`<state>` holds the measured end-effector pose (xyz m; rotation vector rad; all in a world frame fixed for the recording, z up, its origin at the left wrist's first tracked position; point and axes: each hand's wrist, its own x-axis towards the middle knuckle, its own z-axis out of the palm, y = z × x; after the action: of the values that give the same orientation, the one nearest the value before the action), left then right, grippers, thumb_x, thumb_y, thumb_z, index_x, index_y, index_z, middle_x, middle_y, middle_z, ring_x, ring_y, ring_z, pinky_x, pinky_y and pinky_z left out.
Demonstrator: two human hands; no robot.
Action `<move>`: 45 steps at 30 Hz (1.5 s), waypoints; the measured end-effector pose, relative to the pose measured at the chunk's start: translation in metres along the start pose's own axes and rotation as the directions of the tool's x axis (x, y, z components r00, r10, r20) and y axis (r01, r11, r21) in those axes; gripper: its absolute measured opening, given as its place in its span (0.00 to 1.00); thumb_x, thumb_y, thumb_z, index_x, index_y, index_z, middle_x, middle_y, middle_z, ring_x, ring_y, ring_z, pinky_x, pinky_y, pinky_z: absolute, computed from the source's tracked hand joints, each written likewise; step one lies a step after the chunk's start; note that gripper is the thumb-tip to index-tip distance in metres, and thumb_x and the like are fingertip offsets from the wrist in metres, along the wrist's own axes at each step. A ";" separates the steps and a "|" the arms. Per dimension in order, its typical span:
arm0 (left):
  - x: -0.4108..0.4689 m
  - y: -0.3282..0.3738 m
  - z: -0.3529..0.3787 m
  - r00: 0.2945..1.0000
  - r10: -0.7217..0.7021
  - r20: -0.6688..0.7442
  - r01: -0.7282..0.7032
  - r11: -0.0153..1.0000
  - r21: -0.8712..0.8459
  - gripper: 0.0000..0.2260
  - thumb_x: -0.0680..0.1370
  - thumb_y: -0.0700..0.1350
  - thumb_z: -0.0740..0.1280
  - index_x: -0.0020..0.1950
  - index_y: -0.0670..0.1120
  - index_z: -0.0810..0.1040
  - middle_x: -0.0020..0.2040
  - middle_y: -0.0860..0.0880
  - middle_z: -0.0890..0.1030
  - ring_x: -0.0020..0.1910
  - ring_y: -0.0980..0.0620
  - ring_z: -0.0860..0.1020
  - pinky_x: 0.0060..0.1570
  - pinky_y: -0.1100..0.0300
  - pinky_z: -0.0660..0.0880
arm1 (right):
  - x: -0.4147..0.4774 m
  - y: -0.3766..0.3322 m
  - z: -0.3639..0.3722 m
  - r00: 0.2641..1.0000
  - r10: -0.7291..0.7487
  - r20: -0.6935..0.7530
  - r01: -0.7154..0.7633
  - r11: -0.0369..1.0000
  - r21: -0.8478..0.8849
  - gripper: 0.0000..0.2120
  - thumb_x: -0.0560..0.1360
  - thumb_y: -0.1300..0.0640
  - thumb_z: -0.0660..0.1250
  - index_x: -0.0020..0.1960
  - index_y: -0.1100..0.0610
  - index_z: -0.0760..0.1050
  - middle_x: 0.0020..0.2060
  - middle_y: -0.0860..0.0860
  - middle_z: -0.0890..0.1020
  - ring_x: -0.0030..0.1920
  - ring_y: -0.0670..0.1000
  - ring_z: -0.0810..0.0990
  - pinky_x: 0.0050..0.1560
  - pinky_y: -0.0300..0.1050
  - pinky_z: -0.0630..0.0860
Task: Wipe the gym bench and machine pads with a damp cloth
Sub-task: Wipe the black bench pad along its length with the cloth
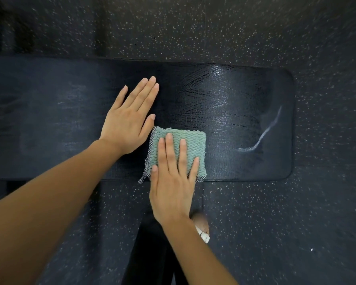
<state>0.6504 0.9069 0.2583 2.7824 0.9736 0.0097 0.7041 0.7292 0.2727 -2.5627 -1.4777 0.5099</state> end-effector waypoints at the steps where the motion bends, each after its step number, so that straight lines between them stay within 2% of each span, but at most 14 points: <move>1: 0.000 0.000 0.000 1.000 -0.002 0.000 0.002 1.000 0.002 0.27 0.82 0.51 0.47 0.81 0.44 0.52 0.82 0.48 0.52 0.80 0.52 0.49 0.78 0.50 0.46 | 0.000 0.006 -0.001 1.000 -0.026 0.009 0.026 1.000 -0.008 0.27 0.83 0.50 0.46 0.81 0.51 0.50 0.80 0.46 0.50 0.80 0.52 0.48 0.76 0.59 0.45; 4: -0.002 0.000 0.001 1.000 -0.003 0.001 0.003 1.000 0.001 0.27 0.83 0.51 0.47 0.81 0.44 0.52 0.82 0.48 0.52 0.80 0.52 0.49 0.78 0.50 0.47 | -0.003 0.043 -0.006 0.999 -0.043 0.011 0.043 0.998 -0.040 0.27 0.83 0.51 0.46 0.81 0.49 0.48 0.80 0.45 0.49 0.80 0.50 0.48 0.76 0.56 0.45; 9: -0.002 0.001 0.000 1.000 -0.005 -0.004 0.005 1.000 -0.014 0.27 0.83 0.51 0.47 0.81 0.44 0.52 0.82 0.48 0.52 0.80 0.51 0.50 0.78 0.50 0.47 | -0.008 0.108 -0.023 0.997 0.080 -0.014 -0.081 0.996 -0.022 0.25 0.84 0.51 0.44 0.81 0.48 0.46 0.80 0.42 0.47 0.80 0.47 0.43 0.77 0.54 0.42; 12: -0.002 0.001 0.000 1.000 -0.007 -0.003 0.007 1.000 -0.020 0.27 0.83 0.50 0.47 0.81 0.44 0.52 0.82 0.48 0.52 0.80 0.52 0.49 0.78 0.49 0.47 | -0.005 0.091 -0.023 0.985 0.166 -0.039 -0.165 0.986 0.033 0.26 0.83 0.50 0.43 0.81 0.49 0.47 0.80 0.43 0.47 0.80 0.49 0.41 0.77 0.56 0.37; 15: -0.002 0.002 0.001 1.000 -0.008 -0.006 0.008 1.000 -0.030 0.26 0.83 0.49 0.47 0.81 0.44 0.52 0.82 0.48 0.52 0.80 0.51 0.50 0.78 0.49 0.47 | 0.000 0.060 -0.017 0.964 0.259 -0.055 -0.254 0.963 0.087 0.27 0.83 0.50 0.44 0.81 0.50 0.47 0.80 0.44 0.47 0.80 0.51 0.41 0.76 0.62 0.38; 18: -0.002 0.002 0.000 1.000 -0.006 -0.006 0.006 1.000 -0.027 0.26 0.83 0.49 0.47 0.81 0.44 0.52 0.81 0.48 0.52 0.80 0.51 0.50 0.78 0.49 0.48 | 0.005 0.035 -0.012 0.978 0.205 -0.046 -0.204 0.979 0.028 0.27 0.82 0.50 0.45 0.81 0.51 0.49 0.80 0.46 0.49 0.80 0.54 0.45 0.75 0.64 0.42; 21: -0.002 0.001 0.000 1.000 -0.006 -0.001 0.006 1.000 -0.025 0.26 0.83 0.49 0.47 0.81 0.43 0.53 0.81 0.48 0.53 0.80 0.51 0.51 0.78 0.48 0.49 | 0.010 0.014 -0.010 0.997 0.082 0.001 -0.082 0.996 -0.018 0.27 0.82 0.50 0.46 0.81 0.52 0.51 0.80 0.47 0.52 0.80 0.56 0.49 0.75 0.64 0.44; 27: -0.001 0.002 0.000 1.000 -0.013 0.009 0.013 1.000 -0.023 0.26 0.83 0.49 0.47 0.81 0.44 0.53 0.81 0.48 0.52 0.80 0.52 0.50 0.78 0.47 0.49 | 0.012 0.048 -0.023 0.997 -0.052 0.061 0.052 0.999 0.004 0.27 0.82 0.52 0.46 0.81 0.49 0.50 0.80 0.43 0.50 0.80 0.48 0.46 0.77 0.53 0.43; 30: -0.002 0.004 0.000 1.000 -0.022 0.017 0.022 1.000 -0.019 0.26 0.83 0.49 0.47 0.81 0.43 0.52 0.81 0.48 0.52 0.80 0.51 0.50 0.78 0.47 0.47 | 0.013 0.085 -0.034 0.998 -0.011 0.060 0.011 1.000 -0.010 0.26 0.83 0.52 0.46 0.81 0.48 0.48 0.80 0.43 0.49 0.79 0.47 0.43 0.77 0.51 0.39; 36: 0.001 0.011 -0.002 0.998 -0.056 0.035 0.057 0.998 -0.017 0.27 0.83 0.49 0.47 0.81 0.41 0.53 0.81 0.46 0.52 0.80 0.50 0.49 0.78 0.48 0.42 | 0.017 0.152 -0.056 0.998 0.052 0.043 -0.050 0.998 -0.037 0.26 0.83 0.52 0.44 0.81 0.48 0.48 0.80 0.43 0.49 0.79 0.46 0.42 0.77 0.48 0.38; 40: 0.003 0.028 -0.001 0.995 -0.094 0.036 0.095 0.995 -0.013 0.27 0.83 0.50 0.47 0.81 0.41 0.51 0.82 0.46 0.51 0.81 0.49 0.48 0.77 0.51 0.35 | 0.027 0.162 -0.058 0.995 0.100 0.013 -0.099 0.994 -0.050 0.26 0.83 0.51 0.42 0.81 0.48 0.47 0.80 0.42 0.48 0.79 0.45 0.41 0.77 0.50 0.38; 45: 0.008 0.049 0.003 0.993 -0.113 0.022 0.113 0.994 -0.012 0.27 0.83 0.50 0.46 0.81 0.42 0.51 0.82 0.46 0.51 0.81 0.49 0.48 0.77 0.49 0.35 | 0.054 0.165 -0.059 0.994 0.104 -0.022 -0.105 0.994 -0.023 0.26 0.83 0.49 0.41 0.80 0.46 0.43 0.79 0.40 0.45 0.79 0.45 0.40 0.77 0.52 0.37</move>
<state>0.6872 0.8734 0.2636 2.7053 1.1198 -0.0294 0.8840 0.6946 0.2685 -2.6663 -1.3567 0.4804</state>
